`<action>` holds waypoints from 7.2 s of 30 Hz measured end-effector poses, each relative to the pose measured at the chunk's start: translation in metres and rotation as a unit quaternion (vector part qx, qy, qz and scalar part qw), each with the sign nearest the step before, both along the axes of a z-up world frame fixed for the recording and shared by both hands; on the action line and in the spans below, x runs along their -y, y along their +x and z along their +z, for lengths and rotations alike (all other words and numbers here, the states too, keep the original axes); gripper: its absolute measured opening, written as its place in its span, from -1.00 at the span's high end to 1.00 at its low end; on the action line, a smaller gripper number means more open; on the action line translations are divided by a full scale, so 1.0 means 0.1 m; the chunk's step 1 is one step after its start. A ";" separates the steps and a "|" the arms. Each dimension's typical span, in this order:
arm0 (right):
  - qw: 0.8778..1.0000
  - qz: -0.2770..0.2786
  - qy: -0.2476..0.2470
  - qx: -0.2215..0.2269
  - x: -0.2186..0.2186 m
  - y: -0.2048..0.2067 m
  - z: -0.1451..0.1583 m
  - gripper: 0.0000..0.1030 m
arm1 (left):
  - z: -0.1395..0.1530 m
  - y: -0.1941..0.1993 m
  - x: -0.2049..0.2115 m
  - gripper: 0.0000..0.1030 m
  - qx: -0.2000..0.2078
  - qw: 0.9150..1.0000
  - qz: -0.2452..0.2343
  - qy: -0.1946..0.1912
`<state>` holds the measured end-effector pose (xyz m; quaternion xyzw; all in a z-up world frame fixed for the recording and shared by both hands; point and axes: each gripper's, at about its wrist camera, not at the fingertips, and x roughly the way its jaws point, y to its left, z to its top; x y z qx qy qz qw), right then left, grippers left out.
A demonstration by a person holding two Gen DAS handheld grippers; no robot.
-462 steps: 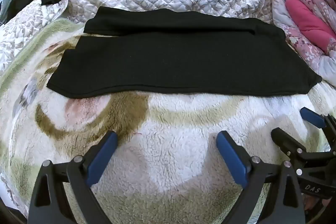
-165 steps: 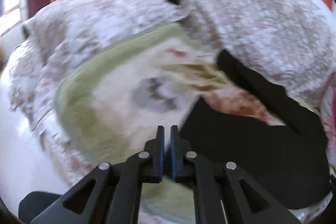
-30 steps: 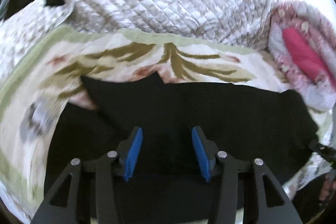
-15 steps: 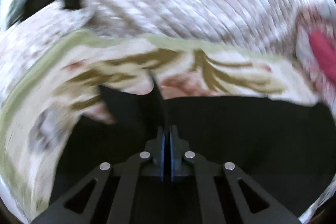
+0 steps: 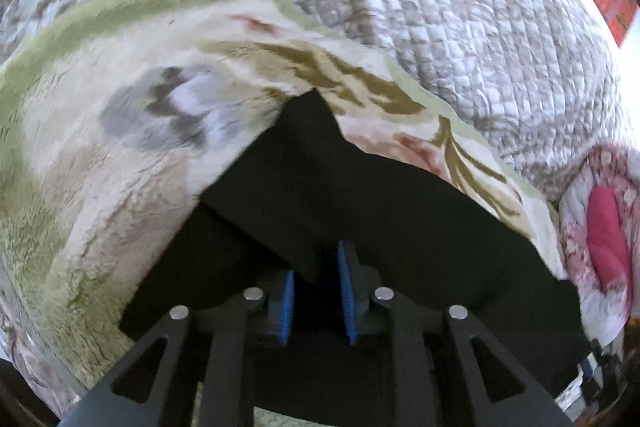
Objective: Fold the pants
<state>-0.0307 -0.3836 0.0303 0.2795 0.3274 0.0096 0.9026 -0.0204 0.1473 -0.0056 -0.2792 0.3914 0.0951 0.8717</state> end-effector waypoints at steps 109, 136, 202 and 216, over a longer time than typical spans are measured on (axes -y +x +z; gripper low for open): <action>0.918 0.248 -0.311 0.004 -1.86 0.24 -0.19 -0.31 | 0.09 0.00 1.28 0.09 0.013 0.961 -0.188 0.201; 0.927 0.242 -0.286 0.023 -1.91 0.10 -0.22 -0.31 | 0.09 -0.15 1.14 0.07 0.010 0.969 -0.142 0.199; 0.968 0.165 -0.189 0.015 -1.45 0.18 -0.08 -0.31 | 0.57 0.13 1.83 0.86 0.097 0.944 -0.303 0.091; 0.979 0.137 -0.153 0.004 -1.26 0.25 -0.08 -0.31 | 0.34 -0.02 2.13 0.44 0.085 0.912 -0.400 0.034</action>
